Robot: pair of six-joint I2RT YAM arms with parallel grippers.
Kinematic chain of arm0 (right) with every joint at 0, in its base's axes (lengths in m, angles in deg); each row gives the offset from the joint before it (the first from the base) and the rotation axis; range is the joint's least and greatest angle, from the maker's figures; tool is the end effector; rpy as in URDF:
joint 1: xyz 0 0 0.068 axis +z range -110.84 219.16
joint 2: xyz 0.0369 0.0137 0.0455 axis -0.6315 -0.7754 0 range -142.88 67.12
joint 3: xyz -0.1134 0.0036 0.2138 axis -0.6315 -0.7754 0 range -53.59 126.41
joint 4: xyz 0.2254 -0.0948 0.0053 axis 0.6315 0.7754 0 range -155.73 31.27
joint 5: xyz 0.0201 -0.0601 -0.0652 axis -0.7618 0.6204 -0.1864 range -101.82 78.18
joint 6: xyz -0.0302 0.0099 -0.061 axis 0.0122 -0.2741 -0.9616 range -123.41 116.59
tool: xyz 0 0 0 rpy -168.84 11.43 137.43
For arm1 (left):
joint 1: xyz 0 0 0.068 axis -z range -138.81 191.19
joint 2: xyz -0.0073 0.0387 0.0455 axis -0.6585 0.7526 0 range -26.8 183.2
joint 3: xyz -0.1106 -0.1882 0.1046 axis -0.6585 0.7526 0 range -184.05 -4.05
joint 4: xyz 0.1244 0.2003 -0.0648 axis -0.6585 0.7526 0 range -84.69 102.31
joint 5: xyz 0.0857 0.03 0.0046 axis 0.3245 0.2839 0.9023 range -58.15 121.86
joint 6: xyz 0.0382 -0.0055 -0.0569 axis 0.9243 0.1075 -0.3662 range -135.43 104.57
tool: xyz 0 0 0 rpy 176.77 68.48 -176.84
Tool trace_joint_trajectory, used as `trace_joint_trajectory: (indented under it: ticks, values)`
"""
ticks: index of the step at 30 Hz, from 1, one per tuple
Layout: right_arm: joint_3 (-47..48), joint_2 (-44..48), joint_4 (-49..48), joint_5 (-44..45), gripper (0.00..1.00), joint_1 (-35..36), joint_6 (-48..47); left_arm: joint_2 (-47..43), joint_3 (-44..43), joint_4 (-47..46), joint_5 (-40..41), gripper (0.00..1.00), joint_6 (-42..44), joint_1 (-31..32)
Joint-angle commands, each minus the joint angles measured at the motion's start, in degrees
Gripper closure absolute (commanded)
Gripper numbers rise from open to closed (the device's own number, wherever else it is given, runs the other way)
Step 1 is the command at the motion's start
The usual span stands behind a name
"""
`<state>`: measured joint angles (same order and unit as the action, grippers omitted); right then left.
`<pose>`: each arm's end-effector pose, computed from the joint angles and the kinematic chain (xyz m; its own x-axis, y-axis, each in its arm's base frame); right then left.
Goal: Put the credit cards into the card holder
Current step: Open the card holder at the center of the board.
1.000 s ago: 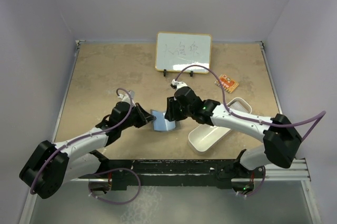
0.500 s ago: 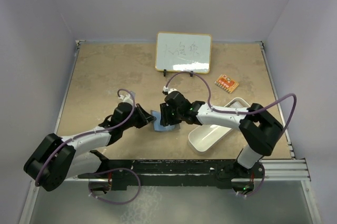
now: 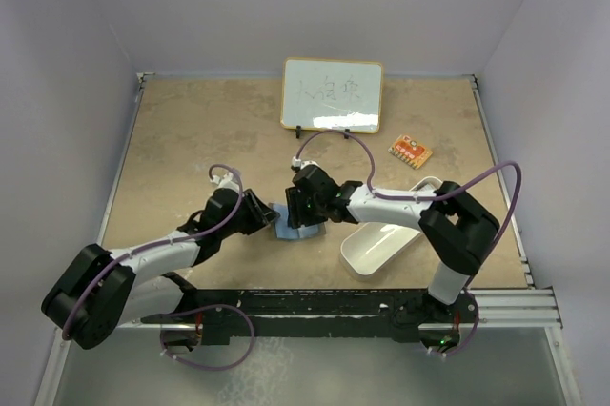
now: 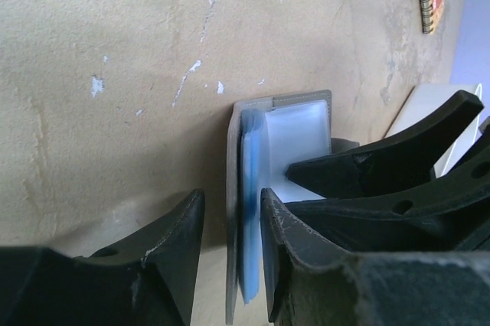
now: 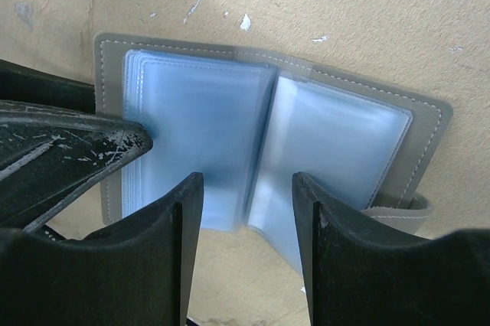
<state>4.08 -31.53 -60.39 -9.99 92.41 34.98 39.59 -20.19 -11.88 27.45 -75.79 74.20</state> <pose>0.2138 0.2834 0.1457 -0.8283 -0.0717 -0.5557 -0.3486 0.8424 0.4110 0.1878 -0.1270 0.1195 -0.7453 -0.5492 -0.3780 -0.1022 0.6544 -0.7492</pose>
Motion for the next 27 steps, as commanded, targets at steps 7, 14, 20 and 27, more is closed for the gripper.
trace_joint_trajectory:
  ticks: [7, 14, 20, 27]
  values:
    - [3.6, -1.7, 1.4, -0.2, 0.46, 0.3, -0.6, 1.0, -1.9, 1.2, 1.4, 0.67, 2.4, -0.2]
    - [4.2, -3.6, 1.9, -0.4, 0.46, 0.8, -0.6, 1.0, -2.0, 1.0, 1.3, 0.67, 2.5, -0.2]
    - [4.3, -4.0, 1.8, -0.1, 0.45, 1.7, -0.2, 0.7, -1.8, 0.1, 1.2, 0.65, 2.4, -0.2]
    - [3.5, -3.8, -0.1, -1.8, 0.44, 1.9, 0.0, 3.4, -2.1, -1.0, 1.4, 0.65, 3.2, -0.2]
